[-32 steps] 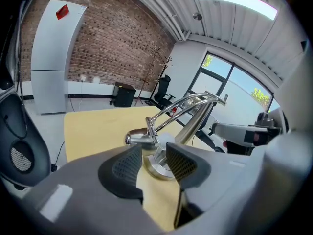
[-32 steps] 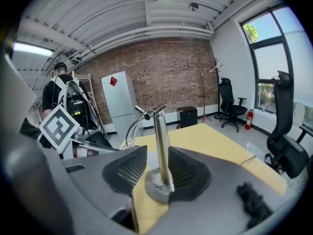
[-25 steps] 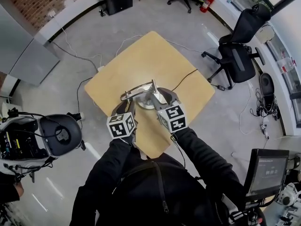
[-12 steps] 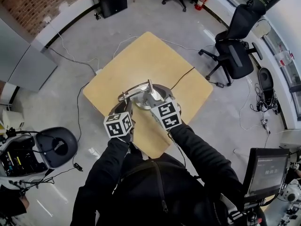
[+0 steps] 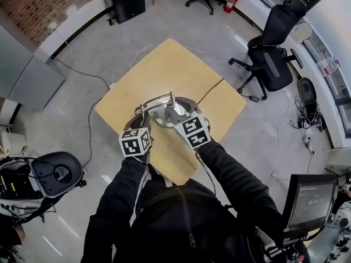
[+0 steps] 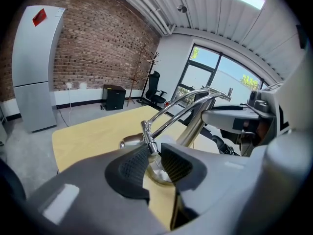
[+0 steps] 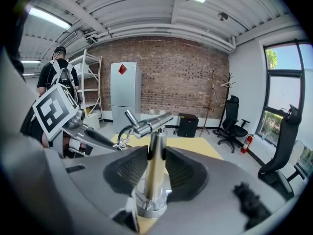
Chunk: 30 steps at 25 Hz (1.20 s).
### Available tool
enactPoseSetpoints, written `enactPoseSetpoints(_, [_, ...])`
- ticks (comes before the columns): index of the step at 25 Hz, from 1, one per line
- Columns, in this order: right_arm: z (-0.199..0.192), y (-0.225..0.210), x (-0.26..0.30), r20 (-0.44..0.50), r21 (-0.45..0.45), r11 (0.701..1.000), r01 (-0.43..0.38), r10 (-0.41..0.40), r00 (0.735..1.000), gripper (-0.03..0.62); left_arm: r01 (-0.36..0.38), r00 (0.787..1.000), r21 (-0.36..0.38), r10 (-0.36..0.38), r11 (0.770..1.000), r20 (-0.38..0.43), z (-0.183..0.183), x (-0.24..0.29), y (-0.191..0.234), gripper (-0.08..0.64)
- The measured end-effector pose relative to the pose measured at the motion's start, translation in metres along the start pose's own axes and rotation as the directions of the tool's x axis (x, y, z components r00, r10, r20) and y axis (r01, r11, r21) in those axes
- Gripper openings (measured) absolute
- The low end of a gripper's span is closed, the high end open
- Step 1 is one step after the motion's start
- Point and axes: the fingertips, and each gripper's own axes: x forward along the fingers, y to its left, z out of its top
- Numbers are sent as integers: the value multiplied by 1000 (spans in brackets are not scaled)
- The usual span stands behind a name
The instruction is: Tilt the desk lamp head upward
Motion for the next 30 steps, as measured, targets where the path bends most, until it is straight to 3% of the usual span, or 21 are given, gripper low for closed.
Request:
enactPoseSetpoints(6, [0, -2, 2, -13, 3, 1000, -13, 13, 1000, 118, -38, 999, -9, 39, 999, 18, 6, -5, 4, 84])
enactPoseSetpoints(11, [-4, -2, 7, -20, 13, 1000, -28, 28, 999, 118, -89, 994, 66, 84, 994, 73, 17, -19, 14, 80])
enactPoseSetpoints(18, [-7, -7, 9, -15, 22, 1000, -23, 23, 1000, 118, -141, 982, 85, 129, 986, 139, 42, -42, 16, 61])
enactPoseSetpoints(24, [-4, -9, 8, -29, 33, 999, -5, 6, 1000, 118, -193, 970, 143, 167, 971, 177, 64, -59, 10, 60])
enactPoseSetpoints(30, [-7, -7, -7, -64, -33, 999, 26, -28, 998, 121, -218, 961, 234, 166, 947, 222, 81, -69, 1, 63])
